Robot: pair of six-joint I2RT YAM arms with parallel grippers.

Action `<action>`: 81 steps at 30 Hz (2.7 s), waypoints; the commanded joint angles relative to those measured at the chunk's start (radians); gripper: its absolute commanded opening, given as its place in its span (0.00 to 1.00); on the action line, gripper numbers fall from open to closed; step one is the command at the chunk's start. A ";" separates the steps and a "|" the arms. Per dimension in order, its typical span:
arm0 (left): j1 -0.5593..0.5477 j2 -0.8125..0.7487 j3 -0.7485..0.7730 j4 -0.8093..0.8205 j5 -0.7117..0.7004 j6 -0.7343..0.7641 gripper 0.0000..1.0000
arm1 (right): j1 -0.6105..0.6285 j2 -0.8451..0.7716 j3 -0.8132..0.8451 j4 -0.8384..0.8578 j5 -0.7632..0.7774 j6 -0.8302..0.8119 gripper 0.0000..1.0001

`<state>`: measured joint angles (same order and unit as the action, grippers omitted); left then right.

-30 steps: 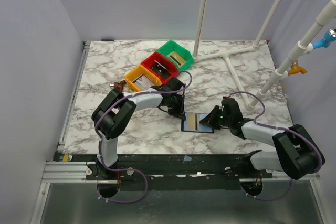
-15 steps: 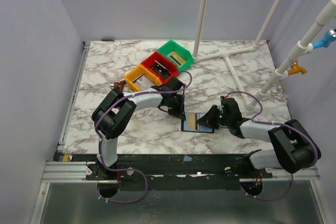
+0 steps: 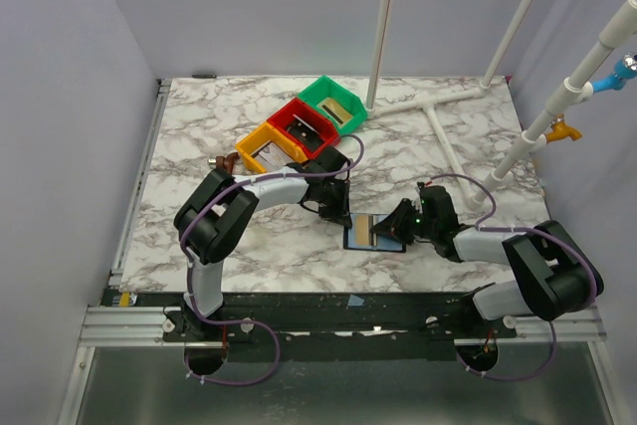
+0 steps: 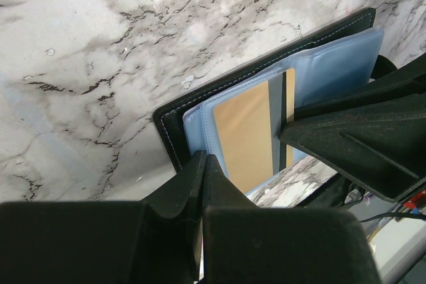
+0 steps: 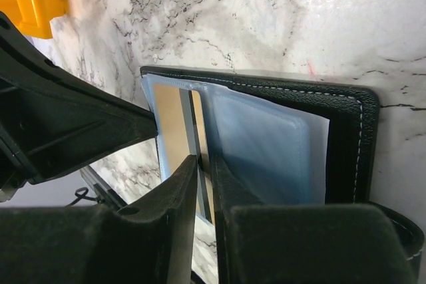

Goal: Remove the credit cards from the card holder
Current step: Remove the credit card from the card holder.

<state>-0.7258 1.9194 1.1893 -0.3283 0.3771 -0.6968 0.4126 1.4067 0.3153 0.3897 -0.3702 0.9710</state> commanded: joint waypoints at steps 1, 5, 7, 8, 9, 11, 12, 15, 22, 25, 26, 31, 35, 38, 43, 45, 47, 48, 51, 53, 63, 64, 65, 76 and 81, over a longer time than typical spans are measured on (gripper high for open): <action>0.005 0.048 0.001 -0.024 -0.045 0.019 0.00 | 0.003 0.024 -0.028 0.015 -0.027 0.003 0.17; 0.004 0.049 0.001 -0.025 -0.047 0.019 0.00 | 0.002 0.015 -0.031 0.011 -0.018 0.004 0.07; 0.005 0.049 0.001 -0.026 -0.049 0.019 0.00 | 0.002 0.011 -0.034 0.008 -0.013 0.004 0.01; 0.005 0.048 0.000 -0.026 -0.051 0.019 0.00 | 0.002 0.008 -0.036 0.006 -0.010 0.003 0.01; 0.005 0.048 0.000 -0.027 -0.052 0.020 0.00 | 0.001 0.005 -0.038 0.006 -0.006 0.003 0.01; 0.005 0.049 0.000 -0.031 -0.052 0.023 0.00 | 0.000 -0.004 -0.042 0.002 0.002 0.002 0.01; 0.005 0.049 -0.002 -0.031 -0.054 0.023 0.00 | 0.000 -0.012 -0.045 -0.002 0.009 0.002 0.01; 0.009 0.049 -0.005 -0.034 -0.058 0.025 0.00 | -0.012 -0.035 -0.054 -0.019 0.022 -0.007 0.01; 0.021 0.047 -0.011 -0.039 -0.065 0.029 0.00 | -0.030 -0.088 -0.068 -0.064 0.053 -0.025 0.01; 0.025 0.046 -0.013 -0.040 -0.066 0.030 0.00 | -0.031 -0.095 -0.068 -0.078 0.061 -0.033 0.01; 0.026 0.045 -0.013 -0.040 -0.066 0.029 0.00 | -0.032 -0.096 -0.070 -0.080 0.063 -0.033 0.01; 0.030 0.044 -0.016 -0.041 -0.067 0.031 0.00 | -0.035 -0.108 -0.073 -0.091 0.069 -0.039 0.01; 0.034 0.042 -0.017 -0.040 -0.066 0.033 0.00 | -0.038 -0.114 -0.076 -0.102 0.077 -0.045 0.01; 0.034 0.040 -0.018 -0.040 -0.067 0.035 0.00 | -0.041 -0.116 -0.077 -0.107 0.080 -0.050 0.01; 0.024 0.012 -0.004 -0.034 -0.061 0.051 0.00 | -0.041 -0.104 -0.072 -0.107 0.073 -0.058 0.01; 0.012 -0.004 0.024 -0.059 -0.077 0.065 0.00 | -0.041 -0.093 -0.068 -0.109 0.073 -0.058 0.01; -0.001 -0.019 0.049 -0.075 -0.085 0.074 0.00 | -0.041 -0.089 -0.067 -0.107 0.074 -0.057 0.01; -0.006 -0.024 0.061 -0.085 -0.086 0.075 0.00 | -0.042 -0.090 -0.067 -0.108 0.076 -0.057 0.01; -0.022 -0.030 0.102 -0.103 -0.087 0.079 0.00 | -0.041 -0.094 -0.064 -0.114 0.081 -0.060 0.01; -0.033 -0.026 0.123 -0.106 -0.081 0.073 0.01 | -0.042 -0.096 -0.064 -0.117 0.082 -0.060 0.01; -0.074 0.045 0.194 -0.106 -0.050 0.057 0.01 | -0.042 -0.102 -0.059 -0.127 0.082 -0.061 0.01; -0.073 0.052 0.195 -0.108 -0.052 0.057 0.01 | -0.041 -0.101 -0.059 -0.127 0.082 -0.061 0.01; -0.073 0.059 0.196 -0.105 -0.051 0.057 0.01 | -0.041 -0.101 -0.059 -0.127 0.082 -0.061 0.01; -0.074 0.117 0.184 -0.110 -0.085 0.054 0.00 | -0.041 -0.119 -0.059 -0.144 0.092 -0.063 0.01; -0.074 0.135 0.178 -0.127 -0.104 0.057 0.00 | -0.041 -0.144 -0.060 -0.163 0.109 -0.063 0.01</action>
<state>-0.7986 2.0174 1.3708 -0.4206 0.3241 -0.6445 0.3775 1.2793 0.2600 0.3061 -0.3157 0.9398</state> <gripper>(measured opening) 0.009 0.011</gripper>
